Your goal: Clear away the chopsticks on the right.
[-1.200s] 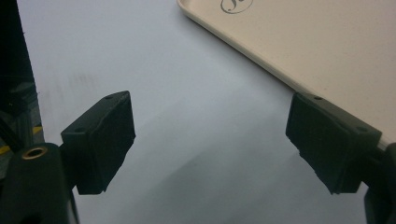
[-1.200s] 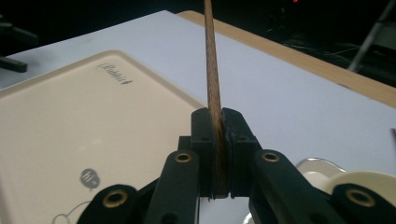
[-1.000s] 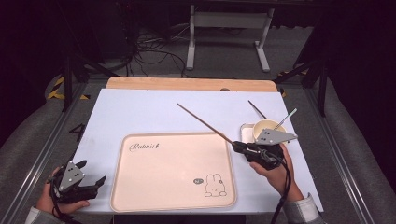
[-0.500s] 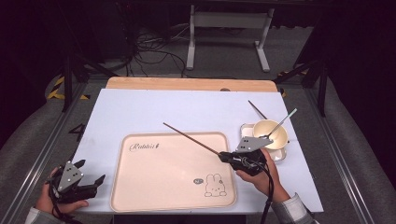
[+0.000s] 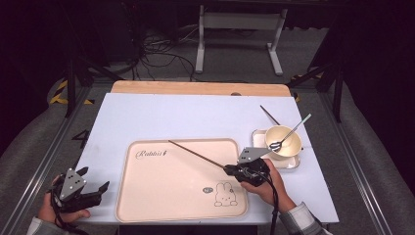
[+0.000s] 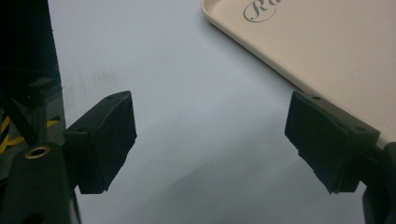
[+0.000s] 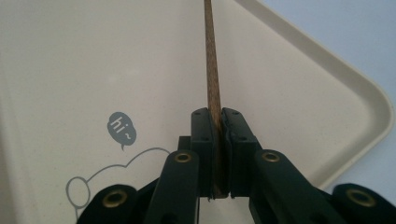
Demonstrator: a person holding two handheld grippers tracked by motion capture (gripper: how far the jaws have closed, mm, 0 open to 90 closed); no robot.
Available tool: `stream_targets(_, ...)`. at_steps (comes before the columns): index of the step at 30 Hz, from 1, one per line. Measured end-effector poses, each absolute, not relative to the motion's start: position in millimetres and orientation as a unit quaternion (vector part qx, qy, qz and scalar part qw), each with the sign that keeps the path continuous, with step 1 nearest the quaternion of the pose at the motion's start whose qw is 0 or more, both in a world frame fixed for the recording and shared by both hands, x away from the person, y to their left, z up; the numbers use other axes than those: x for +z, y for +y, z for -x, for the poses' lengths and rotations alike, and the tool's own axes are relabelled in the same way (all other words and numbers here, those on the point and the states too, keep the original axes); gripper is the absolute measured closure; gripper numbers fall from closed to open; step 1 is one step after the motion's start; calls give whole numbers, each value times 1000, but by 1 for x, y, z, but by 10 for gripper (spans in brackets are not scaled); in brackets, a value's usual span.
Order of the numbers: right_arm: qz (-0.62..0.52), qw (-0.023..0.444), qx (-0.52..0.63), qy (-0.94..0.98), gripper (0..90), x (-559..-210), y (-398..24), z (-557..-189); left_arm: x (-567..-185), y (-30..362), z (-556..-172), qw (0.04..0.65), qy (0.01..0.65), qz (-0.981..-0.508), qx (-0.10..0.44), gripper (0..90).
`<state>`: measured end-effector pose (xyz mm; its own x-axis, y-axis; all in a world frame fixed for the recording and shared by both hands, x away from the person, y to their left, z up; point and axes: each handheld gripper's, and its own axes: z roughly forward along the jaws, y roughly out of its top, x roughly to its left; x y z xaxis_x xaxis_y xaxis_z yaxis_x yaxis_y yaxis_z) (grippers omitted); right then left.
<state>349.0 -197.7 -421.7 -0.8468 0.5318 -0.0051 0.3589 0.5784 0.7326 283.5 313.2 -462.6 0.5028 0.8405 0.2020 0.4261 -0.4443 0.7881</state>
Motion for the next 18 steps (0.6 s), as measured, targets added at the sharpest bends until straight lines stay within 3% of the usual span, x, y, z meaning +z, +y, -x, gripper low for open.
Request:
stream_targets(11,-250,102,362,892,842,-432,-192,-351,-466,310,-284,341,396,-800,294,171)
stream_targets(18,-253,132,348,893,816,-433,-192,-352,-466,309,-285,335,394,-804,294,171)
